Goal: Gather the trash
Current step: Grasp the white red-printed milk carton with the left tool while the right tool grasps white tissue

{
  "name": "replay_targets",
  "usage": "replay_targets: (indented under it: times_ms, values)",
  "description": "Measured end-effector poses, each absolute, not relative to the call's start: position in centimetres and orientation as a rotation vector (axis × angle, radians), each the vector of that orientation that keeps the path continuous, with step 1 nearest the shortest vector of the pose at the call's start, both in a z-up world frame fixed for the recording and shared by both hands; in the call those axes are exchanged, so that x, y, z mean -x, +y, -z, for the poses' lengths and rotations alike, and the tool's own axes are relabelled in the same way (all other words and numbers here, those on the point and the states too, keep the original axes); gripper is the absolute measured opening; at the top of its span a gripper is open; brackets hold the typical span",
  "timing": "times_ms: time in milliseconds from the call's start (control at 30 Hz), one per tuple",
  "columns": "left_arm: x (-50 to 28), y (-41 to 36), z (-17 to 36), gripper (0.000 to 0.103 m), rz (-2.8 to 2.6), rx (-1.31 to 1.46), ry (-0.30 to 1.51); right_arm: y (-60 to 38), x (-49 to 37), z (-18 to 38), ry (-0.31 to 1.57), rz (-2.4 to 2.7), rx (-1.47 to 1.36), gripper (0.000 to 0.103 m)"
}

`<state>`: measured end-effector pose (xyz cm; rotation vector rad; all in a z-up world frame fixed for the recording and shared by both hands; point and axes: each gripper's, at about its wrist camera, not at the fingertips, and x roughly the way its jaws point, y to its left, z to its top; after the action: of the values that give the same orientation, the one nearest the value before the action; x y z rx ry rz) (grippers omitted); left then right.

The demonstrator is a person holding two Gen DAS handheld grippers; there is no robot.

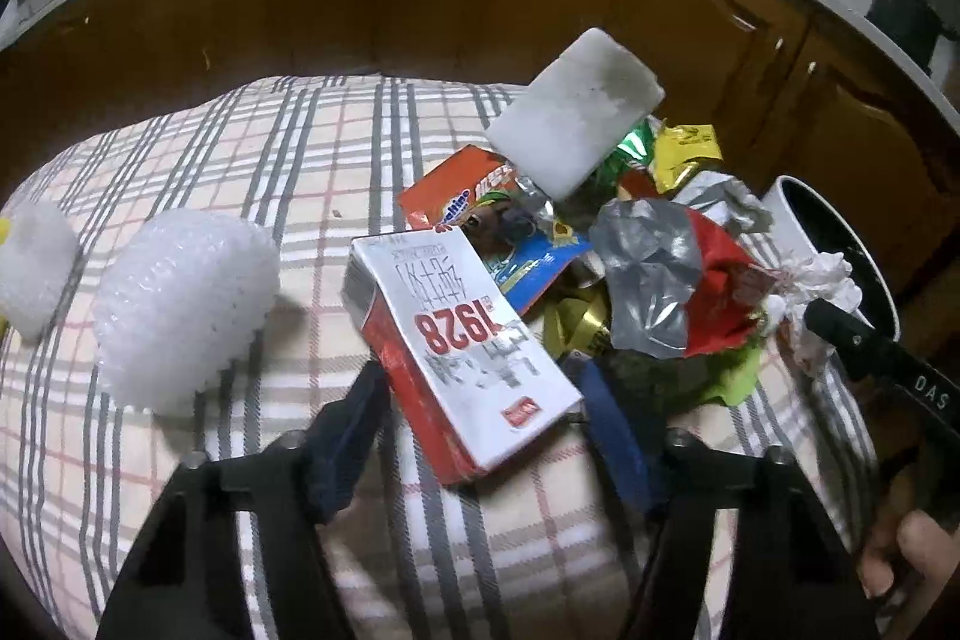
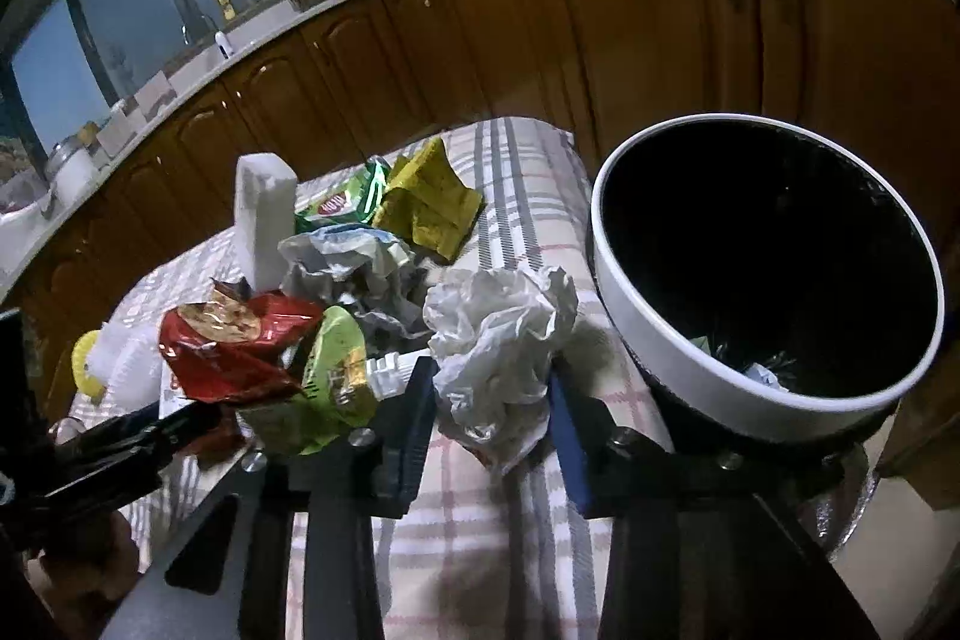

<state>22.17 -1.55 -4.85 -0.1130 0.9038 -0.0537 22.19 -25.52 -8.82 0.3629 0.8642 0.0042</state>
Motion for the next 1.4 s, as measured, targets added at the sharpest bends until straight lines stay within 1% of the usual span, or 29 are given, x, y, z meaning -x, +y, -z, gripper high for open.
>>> replay_targets:
  times_ms: [67, 133, 200, 433, 467, 500, 633, 667, 700, 1000, 1200, 1400]
  values:
    - [-22.0, -1.1, 4.7, 0.062, 0.048, 0.113, 0.908, -25.5, -21.7, 8.5, 0.86, -0.014, -0.369, 0.036]
    - [-22.0, -0.7, 4.5, 0.065, 0.037, 0.127, 0.902, -25.4, -21.3, 8.2, 0.854, -0.023, -0.372, 0.036]
    - [-22.4, -0.3, 4.4, 0.073, 0.025, 0.153, 0.903, -25.2, -20.9, 7.9, 0.849, -0.027, -0.374, 0.036]
    - [-24.5, 0.2, 6.1, 0.076, 0.009, 0.17, 0.937, -24.8, -20.3, 7.4, 0.848, -0.037, -0.383, 0.036]
    - [-24.7, 0.2, 6.2, 0.071, 0.012, 0.168, 0.939, -24.8, -20.2, 7.4, 0.846, -0.036, -0.384, 0.036]
    - [-24.6, 0.2, 6.1, 0.063, 0.027, 0.169, 0.938, -24.9, -20.1, 7.3, 0.845, -0.034, -0.385, 0.036]
    - [-23.6, 0.0, 5.6, 0.058, 0.041, 0.128, 0.921, -24.8, -19.6, 6.8, 0.839, -0.038, -0.389, 0.036]
    - [-23.4, 0.1, 5.5, 0.056, 0.046, 0.129, 0.92, -24.8, -19.5, 6.6, 0.835, -0.04, -0.388, 0.036]
    - [-22.7, 0.4, 5.3, 0.05, 0.054, 0.134, 0.915, -24.7, -19.3, 6.5, 0.831, -0.043, -0.388, 0.035]
    - [-16.3, 0.2, 2.6, 0.044, 0.141, 0.107, 0.865, -24.7, -17.1, 5.4, 0.806, -0.07, -0.405, 0.034]
    - [-13.9, -3.1, 0.7, 0.043, 0.237, 0.059, 0.832, -25.3, -15.6, 5.3, 0.799, -0.068, -0.425, 0.034]
    - [-13.8, -6.6, 1.4, 0.043, 0.312, 0.004, 0.86, -26.7, -14.5, 5.3, 0.79, -0.05, -0.454, 0.034]
